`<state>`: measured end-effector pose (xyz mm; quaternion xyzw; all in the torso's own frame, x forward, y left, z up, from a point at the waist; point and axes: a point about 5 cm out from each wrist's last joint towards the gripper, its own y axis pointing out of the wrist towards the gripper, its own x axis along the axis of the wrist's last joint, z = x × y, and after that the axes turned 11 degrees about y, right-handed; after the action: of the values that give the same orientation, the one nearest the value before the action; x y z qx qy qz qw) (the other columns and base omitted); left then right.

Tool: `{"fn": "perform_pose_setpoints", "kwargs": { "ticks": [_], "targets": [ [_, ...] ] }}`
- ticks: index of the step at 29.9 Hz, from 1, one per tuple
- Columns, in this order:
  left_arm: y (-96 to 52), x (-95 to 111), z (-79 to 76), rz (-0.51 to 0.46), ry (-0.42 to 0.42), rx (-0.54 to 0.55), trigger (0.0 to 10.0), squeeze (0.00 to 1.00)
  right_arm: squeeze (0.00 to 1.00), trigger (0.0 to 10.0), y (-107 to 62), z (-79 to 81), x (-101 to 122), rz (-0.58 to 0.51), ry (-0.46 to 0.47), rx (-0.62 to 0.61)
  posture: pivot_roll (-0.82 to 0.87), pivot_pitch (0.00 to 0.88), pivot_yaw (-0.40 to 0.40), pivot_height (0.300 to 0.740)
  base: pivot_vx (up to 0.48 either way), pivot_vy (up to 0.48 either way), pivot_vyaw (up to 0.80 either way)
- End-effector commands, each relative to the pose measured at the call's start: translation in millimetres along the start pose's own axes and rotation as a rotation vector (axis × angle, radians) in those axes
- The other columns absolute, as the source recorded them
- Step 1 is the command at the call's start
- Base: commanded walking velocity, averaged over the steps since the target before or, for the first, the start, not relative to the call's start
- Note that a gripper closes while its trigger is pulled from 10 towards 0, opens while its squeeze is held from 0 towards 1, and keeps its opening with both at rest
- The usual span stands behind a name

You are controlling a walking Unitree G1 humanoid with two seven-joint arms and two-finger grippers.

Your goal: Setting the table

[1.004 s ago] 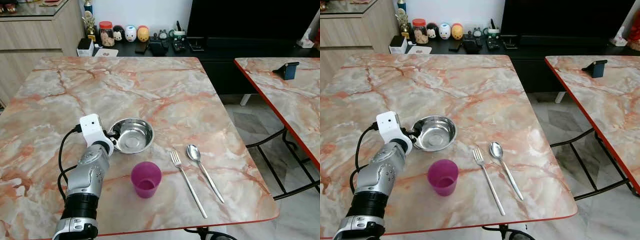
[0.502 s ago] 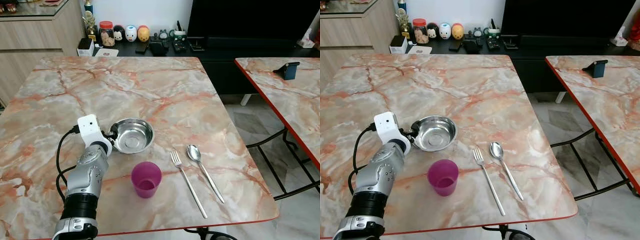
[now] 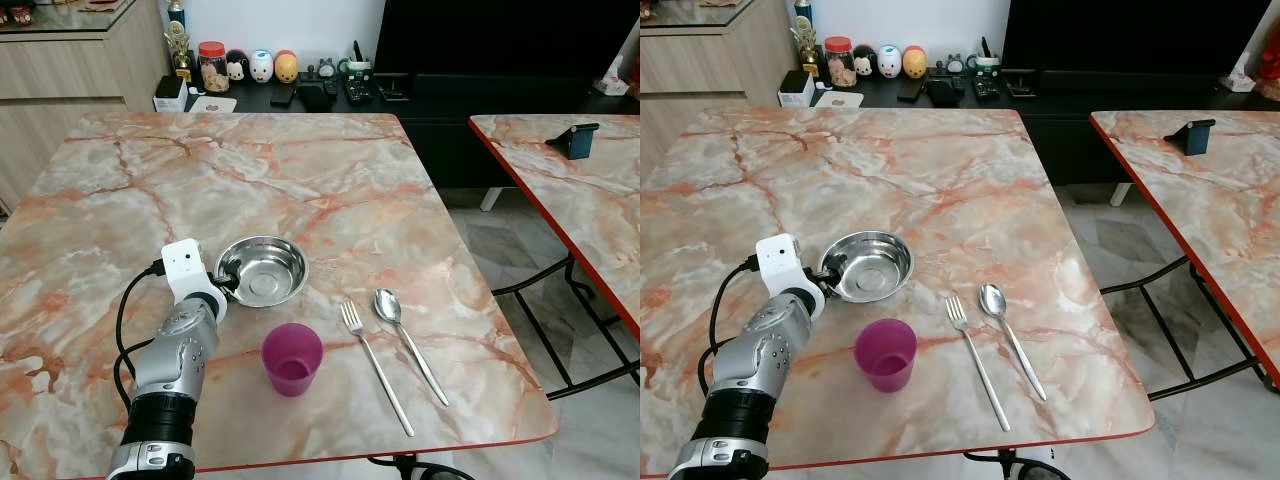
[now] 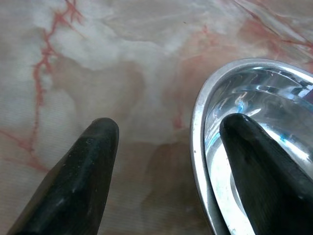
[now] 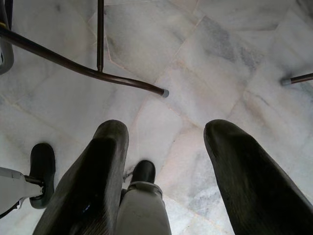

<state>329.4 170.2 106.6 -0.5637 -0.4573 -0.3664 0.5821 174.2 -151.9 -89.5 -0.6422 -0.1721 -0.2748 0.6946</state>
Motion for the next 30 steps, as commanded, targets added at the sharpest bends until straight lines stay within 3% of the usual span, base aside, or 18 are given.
{"fn": "perform_pose_setpoints", "kwargs": {
  "ticks": [1, 2, 3, 4, 5, 30],
  "targets": [
    [-1.0, -1.8, -1.0, 0.018, 0.017, 0.000, 10.0, 0.00, 0.00, 10.0, 0.7, -1.8, 3.6, -0.006, -0.001, -0.006, 0.09, 0.000, -0.074, 0.740, 0.000, 0.000, 0.00],
    [-1.2, -1.9, -1.1, 0.021, 0.017, 0.000, 9.4, 0.00, 0.00, 10.0, 0.7, -1.8, 3.6, -0.007, -0.001, -0.006, 0.09, 0.000, -0.074, 0.740, 0.000, 0.000, 0.00],
    [-1.3, -1.7, -1.1, 0.021, 0.016, 0.000, 4.2, 0.00, 0.00, 10.0, 0.7, -1.8, 3.6, -0.007, -0.001, -0.006, 0.09, 0.000, -0.074, 0.740, 0.000, 0.000, 0.00],
    [-1.3, -1.6, -1.1, 0.021, 0.016, 0.000, 4.2, 0.00, 0.00, 10.0, 0.7, -1.8, 3.6, -0.007, -0.001, -0.006, 0.09, 0.000, -0.074, 0.740, 0.000, 0.000, 0.00],
    [-1.3, -1.5, -1.2, 0.021, 0.015, 0.000, 0.0, 0.00, 0.00, 10.0, 0.7, -1.7, 3.6, -0.007, -0.001, -0.005, 0.09, 0.000, -0.074, 0.740, 0.000, 0.000, 0.00],
    [-0.3, 5.9, -1.7, -0.013, 0.003, -0.002, 0.0, 0.00, 0.00, 10.0, 0.6, -2.0, 3.1, -0.005, -0.005, -0.007, 0.09, 0.000, -0.074, 0.740, 0.000, 0.000, 0.00]
  ]
}}
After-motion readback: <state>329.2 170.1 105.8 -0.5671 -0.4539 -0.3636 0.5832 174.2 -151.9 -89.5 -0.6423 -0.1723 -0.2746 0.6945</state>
